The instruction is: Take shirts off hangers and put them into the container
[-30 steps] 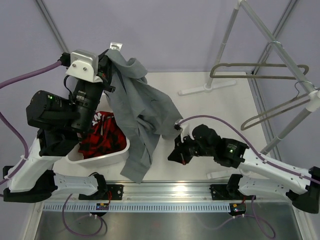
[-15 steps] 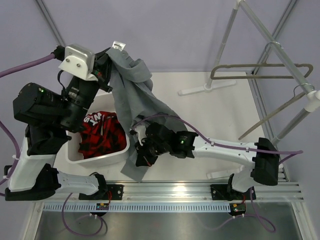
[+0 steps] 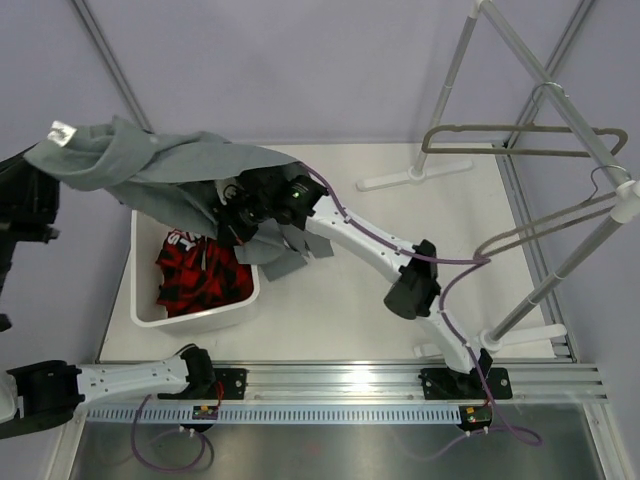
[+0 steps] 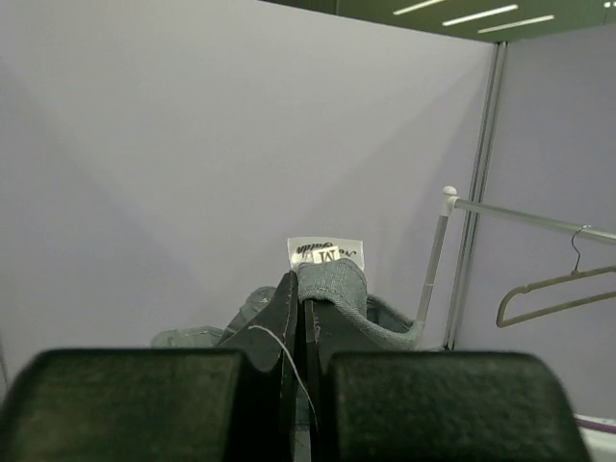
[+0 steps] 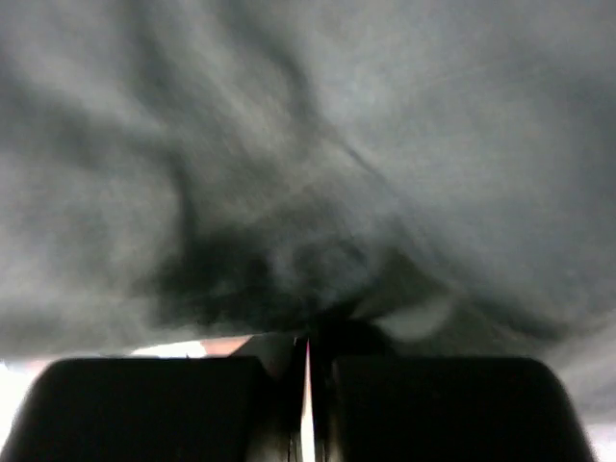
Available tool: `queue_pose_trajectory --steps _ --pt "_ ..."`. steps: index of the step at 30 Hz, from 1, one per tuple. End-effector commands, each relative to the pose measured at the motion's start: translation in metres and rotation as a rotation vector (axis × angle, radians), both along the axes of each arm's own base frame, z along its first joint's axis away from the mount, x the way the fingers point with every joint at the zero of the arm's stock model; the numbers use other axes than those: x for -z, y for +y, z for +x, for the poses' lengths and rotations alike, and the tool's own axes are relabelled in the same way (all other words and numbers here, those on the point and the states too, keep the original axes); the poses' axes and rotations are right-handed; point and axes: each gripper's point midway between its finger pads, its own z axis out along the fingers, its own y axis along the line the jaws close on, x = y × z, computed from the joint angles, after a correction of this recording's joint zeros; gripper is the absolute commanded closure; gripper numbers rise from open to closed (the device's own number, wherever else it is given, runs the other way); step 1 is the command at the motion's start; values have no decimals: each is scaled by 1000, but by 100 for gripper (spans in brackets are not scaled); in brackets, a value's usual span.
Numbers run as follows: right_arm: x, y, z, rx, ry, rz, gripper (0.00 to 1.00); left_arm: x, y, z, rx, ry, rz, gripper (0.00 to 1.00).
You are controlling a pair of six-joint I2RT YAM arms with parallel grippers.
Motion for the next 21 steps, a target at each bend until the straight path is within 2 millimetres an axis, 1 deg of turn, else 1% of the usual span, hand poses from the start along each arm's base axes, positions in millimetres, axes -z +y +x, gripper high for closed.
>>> queue_pose_trajectory --steps 1,2,3,4,5,6,7,8,9,10,11,12,14,15,16,17,18,19,20,21 --pt "-14 -4 -9 -157 22 10 100 20 18 0 -36 49 -26 100" --pt "-26 1 -8 -189 19 71 100 26 32 -4 -44 51 -43 100" --pt "-19 4 -19 -268 111 106 100 31 36 -4 -61 63 -42 99" --pt "-35 3 -23 -303 131 165 100 41 41 -1 -83 98 -37 98" --pt "-45 11 -15 -336 105 256 100 47 47 -1 -98 117 -39 98" --pt "-35 7 -29 -407 207 263 100 53 49 1 -117 142 -30 98" --pt "-26 10 -34 -445 249 267 100 67 54 6 -157 200 -16 98" --pt "-21 13 -44 -485 292 268 100 74 54 8 -173 227 -6 97" --pt "-29 12 -55 -544 330 288 100 81 54 11 -194 253 5 97" --pt "-4 18 -57 -548 381 253 100 94 57 15 -237 308 7 96" --pt "7 18 -63 -548 424 216 100 102 57 18 -258 339 9 96" --pt "16 23 -63 -529 397 198 100 116 55 22 -289 378 45 96" --pt "32 24 -64 -499 380 153 100 133 45 27 -299 423 52 95" --pt "65 26 -57 -413 346 69 100 152 34 35 -339 456 97 94" --pt "51 24 -51 -361 283 66 100 163 28 38 -356 481 101 94" --pt "53 26 -45 -318 237 65 100 173 23 42 -373 499 116 93" --pt "80 19 -38 -242 235 -9 100 183 19 45 -392 515 133 92" --pt "58 13 -34 -201 188 12 100 202 9 50 -406 551 123 92" --pt "54 12 -27 -157 149 20 100 210 4 52 -411 563 126 91" --pt "76 0 -20 -70 144 -45 100 218 0 54 -419 574 131 88"
